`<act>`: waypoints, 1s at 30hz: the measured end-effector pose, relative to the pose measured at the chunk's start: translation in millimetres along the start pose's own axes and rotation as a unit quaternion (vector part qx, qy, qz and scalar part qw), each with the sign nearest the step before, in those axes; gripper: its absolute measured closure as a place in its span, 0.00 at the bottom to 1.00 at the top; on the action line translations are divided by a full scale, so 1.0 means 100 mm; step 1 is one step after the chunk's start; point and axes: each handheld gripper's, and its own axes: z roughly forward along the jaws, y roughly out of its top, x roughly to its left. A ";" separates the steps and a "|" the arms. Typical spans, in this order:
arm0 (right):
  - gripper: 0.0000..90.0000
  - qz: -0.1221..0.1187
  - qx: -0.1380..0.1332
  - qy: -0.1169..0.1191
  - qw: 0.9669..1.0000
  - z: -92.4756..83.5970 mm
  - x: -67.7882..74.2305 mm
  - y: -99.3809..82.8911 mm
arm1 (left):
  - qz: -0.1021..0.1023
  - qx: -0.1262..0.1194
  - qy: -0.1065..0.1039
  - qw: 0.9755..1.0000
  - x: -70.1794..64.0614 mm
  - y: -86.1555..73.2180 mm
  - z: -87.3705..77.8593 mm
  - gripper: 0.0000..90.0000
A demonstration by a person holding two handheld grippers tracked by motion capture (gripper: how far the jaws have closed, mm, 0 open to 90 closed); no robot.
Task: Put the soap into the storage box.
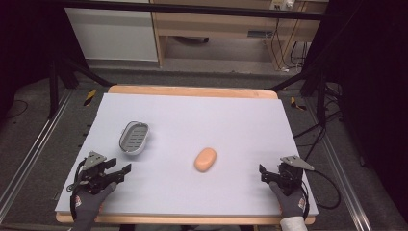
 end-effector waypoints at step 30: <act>0.06 -0.002 -0.007 -0.003 1.000 -0.03 0.03 0.02 | 0.032 -0.004 -0.021 0.999 -0.28 0.18 0.07 0.33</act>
